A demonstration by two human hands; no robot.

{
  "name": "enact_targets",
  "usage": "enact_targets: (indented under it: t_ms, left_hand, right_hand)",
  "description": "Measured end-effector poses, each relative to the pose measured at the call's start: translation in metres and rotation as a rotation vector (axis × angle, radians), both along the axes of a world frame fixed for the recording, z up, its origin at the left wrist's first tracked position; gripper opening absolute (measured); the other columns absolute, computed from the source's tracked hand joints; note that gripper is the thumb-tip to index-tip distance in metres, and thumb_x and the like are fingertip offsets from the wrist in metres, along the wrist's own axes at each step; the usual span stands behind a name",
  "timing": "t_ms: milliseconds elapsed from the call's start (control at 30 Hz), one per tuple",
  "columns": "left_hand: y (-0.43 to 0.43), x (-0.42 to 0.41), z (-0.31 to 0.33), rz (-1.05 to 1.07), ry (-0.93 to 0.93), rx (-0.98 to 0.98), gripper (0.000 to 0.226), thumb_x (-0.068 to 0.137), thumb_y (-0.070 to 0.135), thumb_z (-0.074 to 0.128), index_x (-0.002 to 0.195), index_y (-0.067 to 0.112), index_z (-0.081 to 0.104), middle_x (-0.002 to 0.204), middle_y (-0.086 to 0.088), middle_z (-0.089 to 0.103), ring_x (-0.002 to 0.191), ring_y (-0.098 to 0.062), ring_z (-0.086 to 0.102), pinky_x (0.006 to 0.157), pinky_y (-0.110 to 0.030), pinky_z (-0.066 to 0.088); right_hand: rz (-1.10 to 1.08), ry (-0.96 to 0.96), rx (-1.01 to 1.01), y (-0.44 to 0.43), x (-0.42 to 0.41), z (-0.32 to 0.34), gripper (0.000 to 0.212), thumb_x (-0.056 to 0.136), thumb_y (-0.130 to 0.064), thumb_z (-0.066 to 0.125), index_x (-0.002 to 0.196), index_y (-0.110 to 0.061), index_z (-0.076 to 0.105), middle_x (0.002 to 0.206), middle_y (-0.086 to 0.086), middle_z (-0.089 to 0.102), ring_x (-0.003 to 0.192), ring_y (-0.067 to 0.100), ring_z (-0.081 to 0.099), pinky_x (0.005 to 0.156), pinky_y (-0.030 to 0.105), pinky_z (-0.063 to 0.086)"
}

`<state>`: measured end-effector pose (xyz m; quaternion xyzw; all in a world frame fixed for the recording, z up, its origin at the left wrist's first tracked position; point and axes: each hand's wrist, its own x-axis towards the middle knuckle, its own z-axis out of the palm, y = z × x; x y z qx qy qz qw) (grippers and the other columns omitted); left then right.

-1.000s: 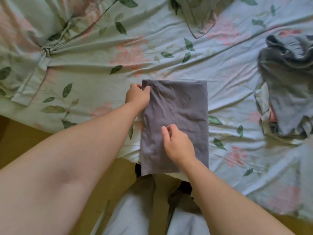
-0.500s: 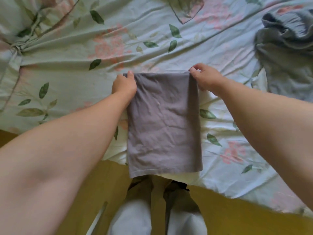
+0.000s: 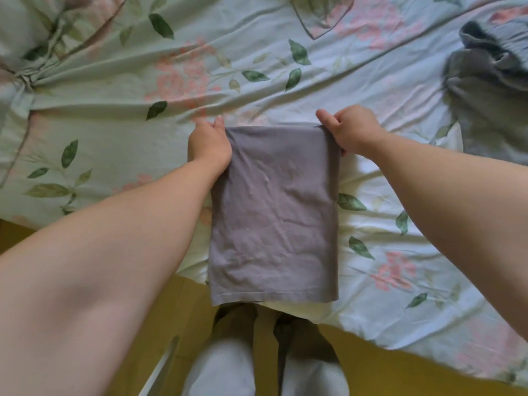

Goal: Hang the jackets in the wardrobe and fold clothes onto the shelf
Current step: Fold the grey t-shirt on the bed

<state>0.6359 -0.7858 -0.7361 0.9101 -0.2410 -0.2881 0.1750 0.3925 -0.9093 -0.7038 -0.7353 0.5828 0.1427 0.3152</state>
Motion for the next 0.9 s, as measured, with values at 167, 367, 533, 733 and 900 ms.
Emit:
enact_targets:
  t_ms: [167,367,533,733,900]
  left_hand:
    - [-0.012,-0.004,0.0,0.001,-0.098,-0.024,0.042,0.106,0.048,0.037,0.117,0.011,0.054,0.118,-0.014,0.065,0.109,-0.034,0.06,0.084,-0.035,0.04]
    - [0.033,-0.052,0.007,-0.324,-0.663,-0.243,0.05,0.092,0.044,0.055,0.13,0.012,0.062,0.141,-0.013,0.057,0.125,-0.033,0.058,0.101,-0.045,0.04]
    - [0.092,-0.09,-0.012,-0.835,-0.571,-0.034,0.067,0.102,0.046,0.034,0.159,0.014,0.025,0.168,-0.005,0.019,0.155,-0.023,0.017,0.125,-0.049,0.015]
    - [0.089,-0.07,-0.032,-0.955,-0.518,0.058,0.071,0.102,0.052,0.02,0.162,0.016,0.008,0.17,-0.004,0.003,0.157,-0.022,0.001,0.125,-0.052,0.003]
    - [0.097,-0.074,-0.034,-0.944,-0.519,0.045,0.071,0.103,0.052,0.018,0.162,0.015,0.005,0.17,-0.005,-0.001,0.157,-0.023,-0.002,0.125,-0.053,0.001]
  right_hand:
    - [-0.175,-0.082,-0.14,0.008,0.003,-0.017,0.059,0.107,-0.051,0.028,0.074,-0.007,0.05,0.072,0.009,0.052,0.081,0.032,0.048,0.072,0.034,0.03]
    - [-0.226,-0.105,-0.554,0.1,0.004,-0.017,0.058,0.1,-0.047,0.039,0.149,-0.016,0.042,0.157,0.012,0.037,0.142,0.03,0.038,0.111,0.046,0.031]
    - [0.107,0.005,-0.397,0.166,0.022,-0.032,0.064,0.103,-0.043,0.03,0.16,-0.015,0.021,0.169,0.005,0.012,0.156,0.024,0.008,0.124,0.052,0.009]
    - [0.164,0.046,-0.363,0.161,0.017,-0.055,0.069,0.103,-0.051,0.021,0.162,-0.019,0.006,0.17,0.002,-0.001,0.156,0.02,-0.005,0.125,0.05,0.0]
    - [0.173,0.059,-0.401,0.169,0.012,-0.064,0.07,0.103,-0.053,0.019,0.162,-0.017,0.004,0.17,0.003,-0.001,0.156,0.02,-0.004,0.125,0.05,0.001]
